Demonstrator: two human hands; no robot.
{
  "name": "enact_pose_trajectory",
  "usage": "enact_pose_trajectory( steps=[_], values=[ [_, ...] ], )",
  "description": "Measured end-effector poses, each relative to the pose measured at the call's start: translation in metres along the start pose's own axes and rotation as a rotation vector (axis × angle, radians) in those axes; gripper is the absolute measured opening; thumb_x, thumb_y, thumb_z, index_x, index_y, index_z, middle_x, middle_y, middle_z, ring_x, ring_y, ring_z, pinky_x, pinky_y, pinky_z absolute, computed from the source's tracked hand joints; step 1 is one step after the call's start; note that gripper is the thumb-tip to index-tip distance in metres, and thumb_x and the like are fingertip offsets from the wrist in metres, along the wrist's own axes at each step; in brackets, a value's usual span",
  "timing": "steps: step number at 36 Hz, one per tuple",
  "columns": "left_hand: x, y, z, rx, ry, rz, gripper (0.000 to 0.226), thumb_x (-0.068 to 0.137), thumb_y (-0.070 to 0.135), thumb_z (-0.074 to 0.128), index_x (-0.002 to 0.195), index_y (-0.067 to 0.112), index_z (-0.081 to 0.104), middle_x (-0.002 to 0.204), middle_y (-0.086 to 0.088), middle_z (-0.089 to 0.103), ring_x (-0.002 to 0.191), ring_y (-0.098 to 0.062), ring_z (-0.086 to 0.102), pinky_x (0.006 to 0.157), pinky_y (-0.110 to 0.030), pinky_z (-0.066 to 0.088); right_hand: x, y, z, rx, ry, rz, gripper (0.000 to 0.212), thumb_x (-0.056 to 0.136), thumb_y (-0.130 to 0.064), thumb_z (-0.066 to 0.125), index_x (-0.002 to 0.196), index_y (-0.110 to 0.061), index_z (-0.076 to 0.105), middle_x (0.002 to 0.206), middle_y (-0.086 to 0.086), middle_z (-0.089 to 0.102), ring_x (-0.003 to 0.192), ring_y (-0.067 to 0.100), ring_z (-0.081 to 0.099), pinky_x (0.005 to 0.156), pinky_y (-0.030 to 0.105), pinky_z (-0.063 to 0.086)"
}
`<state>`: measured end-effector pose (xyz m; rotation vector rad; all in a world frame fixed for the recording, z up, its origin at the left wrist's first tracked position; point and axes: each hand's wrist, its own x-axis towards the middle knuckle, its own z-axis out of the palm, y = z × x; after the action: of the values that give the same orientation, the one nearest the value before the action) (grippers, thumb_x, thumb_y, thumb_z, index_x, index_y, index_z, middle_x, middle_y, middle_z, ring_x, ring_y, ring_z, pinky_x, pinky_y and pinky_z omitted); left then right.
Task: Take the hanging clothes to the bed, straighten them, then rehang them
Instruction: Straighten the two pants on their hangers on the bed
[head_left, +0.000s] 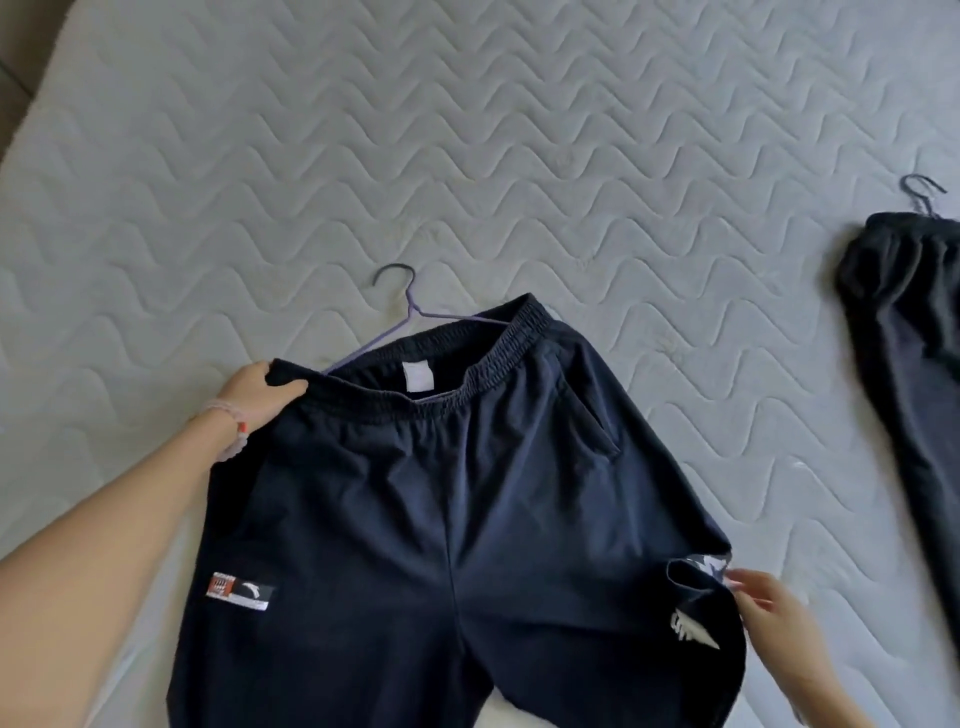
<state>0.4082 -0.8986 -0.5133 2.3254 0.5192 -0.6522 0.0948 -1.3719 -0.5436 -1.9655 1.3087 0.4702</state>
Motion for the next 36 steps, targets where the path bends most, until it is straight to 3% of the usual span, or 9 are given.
enact_pose_trajectory(
  steps=[3,6,9,13,20,24,29,32,36],
  values=[
    [-0.031,0.009,-0.005,-0.026,-0.077,0.032,0.006,0.084,0.019,0.062,0.08,0.017,0.064,0.085,-0.007,0.066,0.089,-0.026,0.062,0.085,-0.033,0.047,-0.01,-0.001,-0.008,0.016,-0.056,0.023,0.016,0.104,-0.003,0.061,0.112,-0.014,0.07,0.109,0.019,0.076,0.107,0.038,0.07,0.101,0.053,0.057],
    [-0.07,0.023,-0.017,-0.053,-0.143,0.068,0.016,0.086,0.016,0.061,0.071,0.021,0.059,0.076,-0.003,0.061,0.079,-0.024,0.058,0.078,-0.031,0.043,-0.028,-0.002,-0.024,0.04,-0.11,0.03,0.021,0.104,0.006,0.055,0.116,-0.004,0.07,0.095,0.017,0.071,0.09,0.031,0.065,0.073,0.035,0.053],
    [-0.115,0.04,-0.034,-0.055,-0.15,0.132,0.01,0.086,0.027,0.062,0.08,0.019,0.064,0.085,-0.007,0.065,0.082,-0.025,0.06,0.082,-0.036,0.047,-0.051,0.0,-0.044,0.063,-0.124,0.037,0.025,0.102,0.007,0.054,0.103,-0.011,0.071,0.084,0.008,0.068,0.082,0.027,0.06,0.079,0.035,0.048],
    [-0.182,0.072,-0.055,-0.016,-0.036,0.316,0.017,0.088,0.032,0.059,0.094,0.016,0.063,0.084,-0.002,0.062,0.085,-0.023,0.056,0.075,-0.033,0.041,-0.084,0.002,-0.066,0.11,-0.134,0.025,0.034,0.102,0.007,0.048,0.091,-0.021,0.063,0.084,0.006,0.067,0.075,0.018,0.06,0.068,0.029,0.046],
    [-0.304,0.105,-0.069,-0.064,0.066,0.438,0.028,0.09,0.03,0.056,0.079,0.005,0.061,0.076,-0.013,0.061,0.081,-0.025,0.056,0.072,-0.035,0.039,-0.138,0.017,-0.113,0.223,-0.151,-0.037,0.027,0.105,0.007,0.044,0.1,-0.012,0.063,0.085,0.009,0.067,0.072,0.014,0.06,0.063,0.027,0.045],
    [-0.373,0.119,-0.058,-0.135,0.053,0.487,0.027,0.09,0.026,0.057,0.082,0.001,0.063,0.077,-0.015,0.065,0.078,-0.027,0.059,0.074,-0.039,0.044,-0.158,0.04,-0.151,0.302,-0.12,-0.079,0.034,0.106,0.006,0.047,0.089,-0.015,0.066,0.085,0.011,0.067,0.071,0.014,0.06,0.063,0.027,0.044],
    [-0.456,0.143,-0.027,-0.238,0.045,0.527,0.022,0.089,0.025,0.058,0.079,0.006,0.062,0.076,-0.012,0.065,0.078,-0.026,0.059,0.078,-0.04,0.046,-0.171,0.104,-0.199,0.405,-0.046,-0.113,0.02,0.105,0.008,0.054,0.101,-0.001,0.071,0.071,0.004,0.07,0.069,0.019,0.062,0.063,0.029,0.047],
    [-0.503,0.157,0.006,-0.289,0.051,0.526,0.026,0.089,0.025,0.057,0.083,0.001,0.061,0.08,-0.016,0.064,0.084,-0.028,0.059,0.08,-0.041,0.046,-0.172,0.155,-0.219,0.444,-0.05,-0.087,0.025,0.104,0.005,0.056,0.089,-0.006,0.073,0.05,-0.007,0.071,0.067,0.021,0.062,0.061,0.027,0.043],
    [-0.556,0.166,0.061,-0.455,0.002,0.445,0.032,0.09,0.027,0.057,0.092,-0.004,0.063,0.094,-0.025,0.067,0.09,-0.031,0.061,0.088,-0.046,0.048,-0.175,0.225,-0.238,0.46,-0.068,-0.064,0.024,0.102,0.01,0.056,0.091,0.004,0.076,0.043,-0.003,0.068,0.053,0.019,0.058,0.045,0.023,0.044]
  ],
)
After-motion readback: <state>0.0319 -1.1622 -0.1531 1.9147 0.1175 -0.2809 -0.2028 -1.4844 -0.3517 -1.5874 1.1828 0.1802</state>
